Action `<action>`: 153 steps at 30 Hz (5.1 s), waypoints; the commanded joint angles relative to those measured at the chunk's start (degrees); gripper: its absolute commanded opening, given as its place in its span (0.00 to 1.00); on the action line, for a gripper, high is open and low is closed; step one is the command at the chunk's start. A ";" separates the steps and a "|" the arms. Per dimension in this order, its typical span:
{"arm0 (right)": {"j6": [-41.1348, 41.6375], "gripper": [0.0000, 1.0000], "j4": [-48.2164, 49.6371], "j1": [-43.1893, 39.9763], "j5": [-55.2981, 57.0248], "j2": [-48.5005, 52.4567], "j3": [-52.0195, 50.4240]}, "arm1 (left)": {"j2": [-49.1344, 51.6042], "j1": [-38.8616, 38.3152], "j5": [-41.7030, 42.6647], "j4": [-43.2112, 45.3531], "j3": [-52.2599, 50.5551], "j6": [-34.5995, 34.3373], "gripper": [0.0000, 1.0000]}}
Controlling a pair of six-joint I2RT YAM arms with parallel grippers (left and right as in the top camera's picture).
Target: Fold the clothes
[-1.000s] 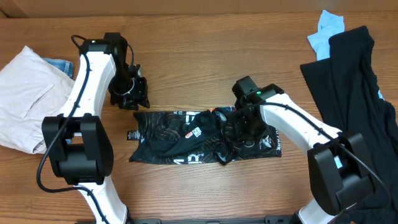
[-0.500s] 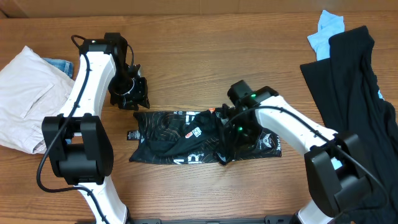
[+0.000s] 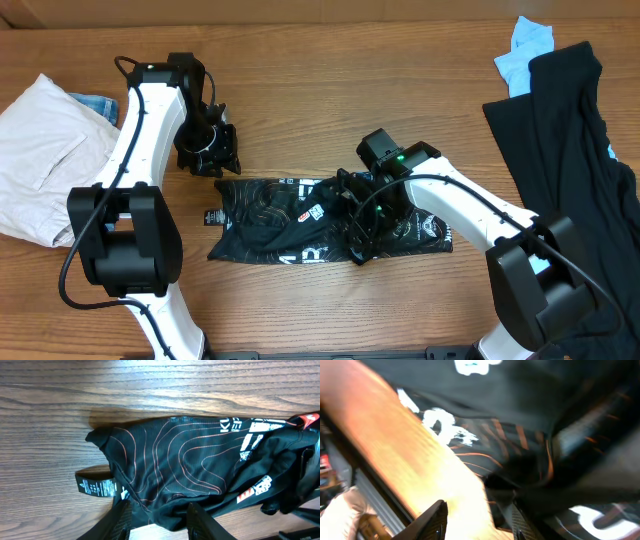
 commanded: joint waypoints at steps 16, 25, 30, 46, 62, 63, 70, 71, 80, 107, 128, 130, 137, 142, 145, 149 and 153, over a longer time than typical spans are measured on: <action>10.95 0.48 -1.42 -2.93 21.42 -7.43 4.79 | -0.52 -0.42 -4.09 -2.36 1.07 -0.61 0.57; 14.08 0.51 -3.74 -8.68 25.33 -8.48 4.79 | -0.44 -0.37 -11.32 -0.59 -4.37 -2.97 0.62; 14.56 0.52 -4.59 -9.31 25.33 -8.48 4.76 | -0.44 -0.44 -11.39 0.31 -11.19 -3.02 0.63; 15.37 0.55 -5.27 -9.31 25.31 -8.48 4.76 | -0.39 -1.14 0.02 20.90 -29.88 -3.13 0.69; 15.32 0.57 -5.09 -9.31 25.35 -8.46 4.76 | -4.66 1.44 5.46 22.18 -30.99 3.30 0.64; 15.30 0.58 -4.98 -9.31 25.35 -8.46 4.76 | -6.84 2.58 5.22 22.34 -30.99 3.37 0.66; 15.28 0.59 -4.48 -9.31 25.35 -8.46 4.76 | -9.35 3.28 5.22 22.18 -31.85 4.50 0.70; 15.19 0.59 -4.48 -9.31 25.35 -8.46 4.76 | -9.18 2.97 4.81 22.56 -32.54 4.79 0.70; 15.08 0.59 -4.46 -9.31 25.35 -8.46 4.76 | -9.18 2.89 3.74 23.69 -33.44 6.19 0.70; 15.34 0.59 -3.87 -9.53 25.35 -8.46 4.76 | -9.22 8.90 1.97 25.46 -34.82 6.95 0.04; 17.22 0.59 -2.93 -15.17 25.33 -8.46 4.79 | -9.20 15.19 9.51 4.81 -0.11 5.03 0.04; 17.22 0.59 -2.93 -15.17 25.33 -8.46 4.79 | -9.20 10.82 6.45 2.54 -0.20 5.03 0.04; 16.94 0.59 -3.13 -15.17 25.35 -8.46 4.79 | -9.20 -3.17 2.75 1.70 -5.29 3.93 0.04; 16.59 0.59 -3.52 -15.17 25.35 -8.46 4.79 | -9.18 -9.62 -1.86 2.03 -11.76 2.43 0.05; 16.59 0.59 -3.56 -15.17 25.33 -8.46 4.79 | -9.18 -11.34 -1.86 2.95 -13.99 1.62 0.06; 16.59 0.59 -3.58 -15.17 25.33 -8.46 4.79 | -9.18 -12.83 -1.88 3.21 -15.43 1.33 0.07; 16.59 0.59 -3.63 -15.17 25.33 -8.46 4.79 | -9.18 -13.42 -1.86 3.48 -15.43 1.31 0.09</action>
